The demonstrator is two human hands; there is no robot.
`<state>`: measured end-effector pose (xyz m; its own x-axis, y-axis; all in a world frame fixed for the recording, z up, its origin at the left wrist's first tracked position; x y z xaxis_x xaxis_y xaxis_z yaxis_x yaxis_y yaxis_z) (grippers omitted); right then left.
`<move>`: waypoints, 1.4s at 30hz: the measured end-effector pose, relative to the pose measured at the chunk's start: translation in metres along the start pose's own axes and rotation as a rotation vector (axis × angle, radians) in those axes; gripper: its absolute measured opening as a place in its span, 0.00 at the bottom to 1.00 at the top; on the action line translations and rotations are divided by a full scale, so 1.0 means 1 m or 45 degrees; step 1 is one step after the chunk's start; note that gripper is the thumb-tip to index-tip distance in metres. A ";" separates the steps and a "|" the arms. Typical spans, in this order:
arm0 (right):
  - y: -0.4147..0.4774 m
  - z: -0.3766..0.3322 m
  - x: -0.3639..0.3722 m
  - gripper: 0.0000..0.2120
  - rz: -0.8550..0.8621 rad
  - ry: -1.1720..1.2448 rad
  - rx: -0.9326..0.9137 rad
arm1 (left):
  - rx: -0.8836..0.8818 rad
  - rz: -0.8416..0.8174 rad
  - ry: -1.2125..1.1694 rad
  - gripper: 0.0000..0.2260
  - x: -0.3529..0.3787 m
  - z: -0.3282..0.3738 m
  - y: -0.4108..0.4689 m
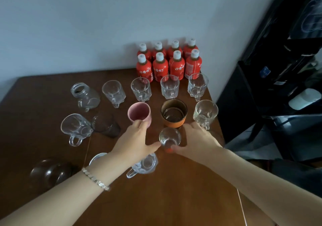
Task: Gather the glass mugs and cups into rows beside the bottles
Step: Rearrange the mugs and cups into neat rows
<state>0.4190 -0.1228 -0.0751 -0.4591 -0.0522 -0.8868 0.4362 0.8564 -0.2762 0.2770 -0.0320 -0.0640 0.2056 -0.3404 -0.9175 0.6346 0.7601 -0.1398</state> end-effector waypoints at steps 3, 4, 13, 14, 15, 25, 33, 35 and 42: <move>0.002 -0.015 0.025 0.38 -0.032 0.021 0.107 | -0.016 -0.127 0.156 0.37 0.014 -0.010 -0.023; 0.003 -0.018 0.029 0.40 -0.005 0.029 0.138 | -0.033 -0.172 0.178 0.40 0.020 -0.012 -0.028; -0.027 -0.013 0.044 0.36 0.016 -0.014 0.260 | -0.066 -0.223 0.155 0.41 0.044 -0.024 -0.047; -0.034 -0.010 0.046 0.36 0.014 -0.021 0.266 | -0.058 -0.214 0.154 0.40 0.044 -0.026 -0.048; -0.039 -0.007 0.048 0.36 0.018 -0.020 0.275 | -0.055 -0.208 0.162 0.39 0.044 -0.028 -0.050; -0.057 -0.003 0.058 0.44 0.102 0.127 0.239 | -0.315 -0.161 0.163 0.43 0.046 -0.044 -0.063; -0.056 -0.001 0.060 0.38 0.200 0.250 0.283 | -0.306 -0.056 -0.069 0.40 0.046 -0.051 -0.065; -0.056 -0.001 0.061 0.38 0.216 0.272 0.294 | -0.305 -0.061 -0.103 0.40 0.046 -0.052 -0.064; -0.053 -0.004 0.063 0.38 0.265 0.323 0.322 | -0.299 -0.026 -0.176 0.40 0.046 -0.050 -0.058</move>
<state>0.3642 -0.1696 -0.1149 -0.5035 0.2644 -0.8225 0.7019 0.6803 -0.2110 0.2127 -0.0638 -0.1164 0.3045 -0.4174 -0.8562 0.4529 0.8542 -0.2553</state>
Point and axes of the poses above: each hand's wrist, its own y-axis towards the middle knuckle, its own x-axis out of the palm, z = x × y, the point moved 5 cm from there along y, towards the middle knuckle, and after that the axes turned 9 degrees about z, right-handed, at the moved point
